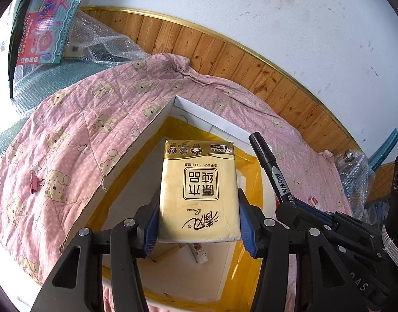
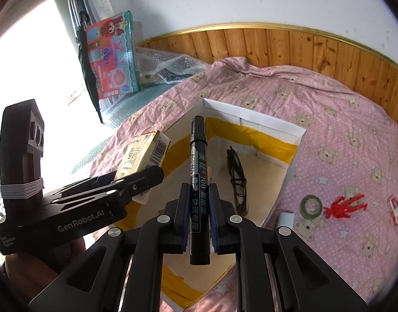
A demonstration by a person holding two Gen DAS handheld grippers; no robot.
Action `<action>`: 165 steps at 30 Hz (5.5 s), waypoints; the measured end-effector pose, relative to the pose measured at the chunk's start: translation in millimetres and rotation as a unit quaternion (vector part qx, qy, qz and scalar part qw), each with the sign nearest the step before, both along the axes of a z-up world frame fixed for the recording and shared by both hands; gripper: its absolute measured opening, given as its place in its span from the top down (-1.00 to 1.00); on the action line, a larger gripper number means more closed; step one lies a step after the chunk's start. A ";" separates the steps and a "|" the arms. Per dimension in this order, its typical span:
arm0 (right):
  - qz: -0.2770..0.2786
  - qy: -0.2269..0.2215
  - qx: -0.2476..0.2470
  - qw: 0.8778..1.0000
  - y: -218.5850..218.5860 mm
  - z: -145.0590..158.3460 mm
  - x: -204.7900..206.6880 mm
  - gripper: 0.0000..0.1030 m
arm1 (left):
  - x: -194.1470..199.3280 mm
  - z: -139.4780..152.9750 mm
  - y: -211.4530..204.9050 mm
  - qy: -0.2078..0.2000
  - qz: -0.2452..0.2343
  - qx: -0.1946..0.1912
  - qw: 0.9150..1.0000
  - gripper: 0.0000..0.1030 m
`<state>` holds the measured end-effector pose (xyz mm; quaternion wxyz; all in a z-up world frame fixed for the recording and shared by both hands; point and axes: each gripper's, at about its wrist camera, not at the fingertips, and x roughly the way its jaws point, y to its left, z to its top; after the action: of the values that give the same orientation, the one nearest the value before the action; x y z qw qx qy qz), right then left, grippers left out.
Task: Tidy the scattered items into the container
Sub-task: 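Open the right gripper to drop the marker while the left drops the tissue pack into the box, then withdraw both open grippers from the box toward the red figure and charger, then lower the right gripper onto the red toy figure while the left lowers onto the white charger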
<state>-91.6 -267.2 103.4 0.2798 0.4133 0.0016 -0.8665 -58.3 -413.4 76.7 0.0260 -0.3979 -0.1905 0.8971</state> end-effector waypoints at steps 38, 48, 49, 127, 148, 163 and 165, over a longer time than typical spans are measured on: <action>-0.035 -0.039 -0.066 0.996 51.9 -11.2 17.6 0.28 | 15.4 3.3 11.5 -0.021 0.001 0.002 1.000 -0.18; -0.035 -0.034 -0.077 0.996 62.4 -5.2 31.1 0.28 | 26.6 13.7 30.3 -0.014 -0.010 -0.011 1.000 -0.18; -0.035 -0.033 -0.078 0.996 63.5 -4.6 32.4 0.28 | 27.5 14.4 32.0 -0.013 -0.011 -0.011 1.000 -0.18; -0.214 -0.138 -0.142 0.956 284.5 -116.3 -6.2 0.28 | -63.4 -130.5 249.7 -0.136 -0.102 -0.158 0.973 -0.23; -0.050 -0.120 -0.070 0.989 213.7 -119.5 -84.5 0.28 | -30.8 -128.4 254.6 -0.015 -0.144 -0.163 0.976 -0.40; -0.136 -0.180 -0.022 0.974 253.0 -160.5 -128.4 0.12 | -90.9 -144.1 280.8 -0.029 -0.177 -0.189 0.965 0.15; -0.136 -0.171 -0.028 0.975 251.2 -162.7 -132.5 0.08 | -92.6 -142.3 271.4 -0.030 -0.176 -0.148 0.973 0.25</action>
<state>-224.1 -16.0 -59.3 0.1668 0.5438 -0.1272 -0.8126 -150.9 -142.0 -65.5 0.1185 -0.4517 0.0165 0.8841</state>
